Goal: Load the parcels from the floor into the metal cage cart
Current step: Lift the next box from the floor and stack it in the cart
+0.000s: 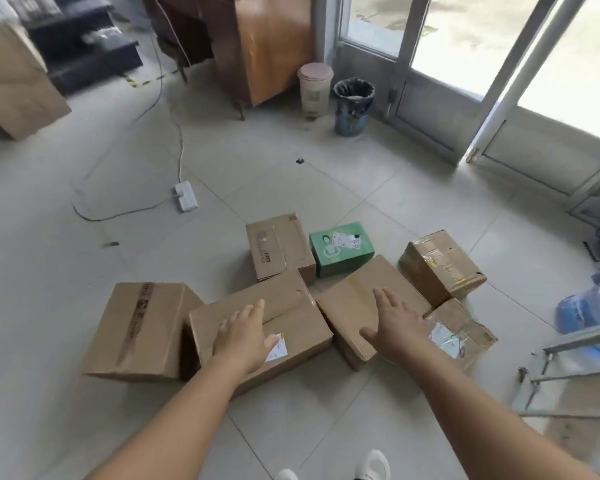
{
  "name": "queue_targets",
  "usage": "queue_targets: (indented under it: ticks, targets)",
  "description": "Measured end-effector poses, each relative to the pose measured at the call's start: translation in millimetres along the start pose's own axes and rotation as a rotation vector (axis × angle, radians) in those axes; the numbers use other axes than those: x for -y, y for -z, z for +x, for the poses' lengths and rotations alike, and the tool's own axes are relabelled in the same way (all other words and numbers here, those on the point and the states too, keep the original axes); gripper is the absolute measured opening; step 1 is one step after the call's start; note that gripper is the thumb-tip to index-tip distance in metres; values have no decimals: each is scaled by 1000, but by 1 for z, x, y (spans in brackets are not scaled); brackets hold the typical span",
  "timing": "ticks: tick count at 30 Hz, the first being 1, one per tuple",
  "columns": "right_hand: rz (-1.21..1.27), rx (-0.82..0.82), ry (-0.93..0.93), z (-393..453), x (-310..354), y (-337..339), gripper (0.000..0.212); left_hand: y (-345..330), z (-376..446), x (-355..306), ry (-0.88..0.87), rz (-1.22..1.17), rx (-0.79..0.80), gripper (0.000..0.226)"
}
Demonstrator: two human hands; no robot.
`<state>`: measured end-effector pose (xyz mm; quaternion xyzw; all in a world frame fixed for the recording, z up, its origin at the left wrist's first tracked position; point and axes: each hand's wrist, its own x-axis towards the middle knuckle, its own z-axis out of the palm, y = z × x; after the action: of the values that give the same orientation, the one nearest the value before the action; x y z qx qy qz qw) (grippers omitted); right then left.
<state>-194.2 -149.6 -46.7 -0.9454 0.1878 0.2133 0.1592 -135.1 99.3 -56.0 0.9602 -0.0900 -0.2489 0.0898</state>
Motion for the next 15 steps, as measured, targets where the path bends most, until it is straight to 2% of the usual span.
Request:
queue_targets:
  ticks: [10, 15]
  targets:
    - [-65, 143, 141, 113, 63, -56, 85, -37, 40, 98, 421, -168, 61, 77]
    - [-67, 205, 161, 179, 74, -84, 75, -65, 78, 127, 579, -239, 76, 77]
